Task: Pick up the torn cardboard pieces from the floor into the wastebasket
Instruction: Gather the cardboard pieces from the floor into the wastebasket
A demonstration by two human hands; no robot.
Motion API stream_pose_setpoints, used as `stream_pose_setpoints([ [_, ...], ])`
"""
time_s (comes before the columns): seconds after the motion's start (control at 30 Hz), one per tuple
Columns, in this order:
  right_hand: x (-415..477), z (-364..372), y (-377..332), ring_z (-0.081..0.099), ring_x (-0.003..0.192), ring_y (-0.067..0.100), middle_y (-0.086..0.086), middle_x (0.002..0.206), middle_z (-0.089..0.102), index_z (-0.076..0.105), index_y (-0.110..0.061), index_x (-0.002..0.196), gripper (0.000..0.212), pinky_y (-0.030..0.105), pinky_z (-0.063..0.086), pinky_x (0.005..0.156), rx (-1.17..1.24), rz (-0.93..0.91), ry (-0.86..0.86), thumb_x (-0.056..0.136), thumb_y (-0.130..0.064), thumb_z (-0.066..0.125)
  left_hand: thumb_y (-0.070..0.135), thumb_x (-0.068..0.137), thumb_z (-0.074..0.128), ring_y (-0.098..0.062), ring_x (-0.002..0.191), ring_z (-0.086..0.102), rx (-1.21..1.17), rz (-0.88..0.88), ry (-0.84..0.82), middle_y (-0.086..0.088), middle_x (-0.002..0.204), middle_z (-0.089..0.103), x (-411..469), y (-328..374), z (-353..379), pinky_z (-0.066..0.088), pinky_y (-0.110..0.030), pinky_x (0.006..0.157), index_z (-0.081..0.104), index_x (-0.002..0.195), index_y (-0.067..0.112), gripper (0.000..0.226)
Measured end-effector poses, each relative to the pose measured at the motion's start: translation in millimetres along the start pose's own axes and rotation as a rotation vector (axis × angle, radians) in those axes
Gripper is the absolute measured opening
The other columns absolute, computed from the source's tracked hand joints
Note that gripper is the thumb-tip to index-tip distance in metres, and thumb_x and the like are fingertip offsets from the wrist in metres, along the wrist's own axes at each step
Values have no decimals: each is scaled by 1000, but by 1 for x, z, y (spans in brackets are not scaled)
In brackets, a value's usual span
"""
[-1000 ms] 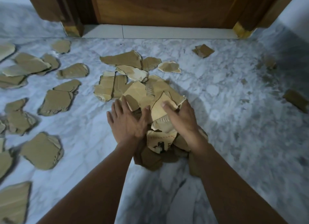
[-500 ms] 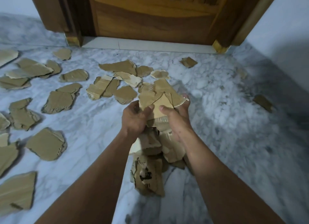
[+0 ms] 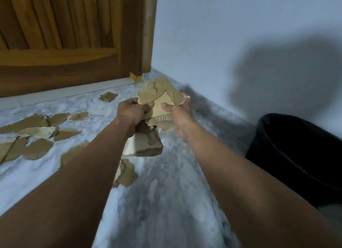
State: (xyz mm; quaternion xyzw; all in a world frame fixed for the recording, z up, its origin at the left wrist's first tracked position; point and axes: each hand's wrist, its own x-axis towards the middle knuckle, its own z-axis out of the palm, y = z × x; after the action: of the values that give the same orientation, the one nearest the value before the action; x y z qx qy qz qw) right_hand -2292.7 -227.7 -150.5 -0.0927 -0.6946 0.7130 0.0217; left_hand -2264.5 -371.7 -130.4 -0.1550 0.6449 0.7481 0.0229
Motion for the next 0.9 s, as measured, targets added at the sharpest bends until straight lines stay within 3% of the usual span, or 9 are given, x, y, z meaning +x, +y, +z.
stream_pose_setpoints([
  [0.13, 5, -96, -60, 63, 110, 24, 0, 125, 61, 32, -35, 133, 70, 56, 56, 91, -23, -52, 54, 81, -15, 75, 18, 84, 81, -24, 85, 74, -11, 43, -74, -7, 100, 77, -23, 27, 98, 63, -40, 75, 72, 109, 13, 27],
  [0.27, 0, -208, -120, 64, 110, 26, 1, 124, 60, 28, -32, 136, 72, 54, 57, 91, -56, -171, 147, 85, -13, 75, 17, 87, 79, -16, 71, 69, -16, 139, -197, -2, 91, 74, -48, 54, 213, 63, -32, 65, 68, 94, 19, 13],
  [0.4, -16, -313, -145, 66, 108, 24, -2, 120, 62, 31, -29, 136, 73, 53, 58, 88, -4, -284, 311, 84, -6, 76, 14, 85, 80, -18, 72, 74, -27, 183, -334, -3, 90, 77, -77, 56, 316, 64, -44, 73, 70, 101, 17, 19],
  [0.5, -28, -372, -136, 66, 106, 22, 1, 119, 63, 35, -28, 128, 68, 49, 59, 88, 24, -311, 416, 79, -4, 77, 13, 84, 81, -13, 64, 74, -23, 173, -427, -5, 97, 77, -94, 40, 370, 64, -40, 69, 67, 120, 13, 38],
  [0.6, -40, -412, -115, 66, 105, 22, 3, 119, 63, 42, -23, 124, 69, 45, 60, 86, 93, -304, 487, 72, 2, 80, 11, 83, 81, -14, 67, 74, -9, 118, -483, -5, 98, 76, -104, 15, 401, 63, -32, 60, 66, 124, 12, 44],
  [0.77, -61, -447, -80, 64, 99, 23, 0, 111, 60, 51, -21, 112, 51, 39, 57, 77, 1, -168, 605, 73, -5, 80, 11, 82, 81, -11, 67, 64, 223, 118, -529, -1, 89, 71, -111, -17, 408, 49, -14, 48, 70, 101, 12, 22],
  [0.83, -66, -453, -72, 64, 97, 24, 2, 108, 64, 57, -23, 102, 36, 36, 55, 74, -93, -103, 636, 74, -14, 78, 7, 82, 80, -13, 75, 65, 272, 176, -540, -4, 98, 70, -110, -20, 403, 52, -14, 62, 69, 111, 8, 31],
  [0.9, -70, -450, -70, 62, 94, 22, 0, 102, 64, 62, -21, 101, 25, 31, 48, 72, -229, -54, 618, 80, -20, 76, 14, 82, 81, -16, 91, 68, 344, 265, -505, -4, 106, 71, -105, -21, 394, 55, -22, 83, 70, 115, 11, 35],
])
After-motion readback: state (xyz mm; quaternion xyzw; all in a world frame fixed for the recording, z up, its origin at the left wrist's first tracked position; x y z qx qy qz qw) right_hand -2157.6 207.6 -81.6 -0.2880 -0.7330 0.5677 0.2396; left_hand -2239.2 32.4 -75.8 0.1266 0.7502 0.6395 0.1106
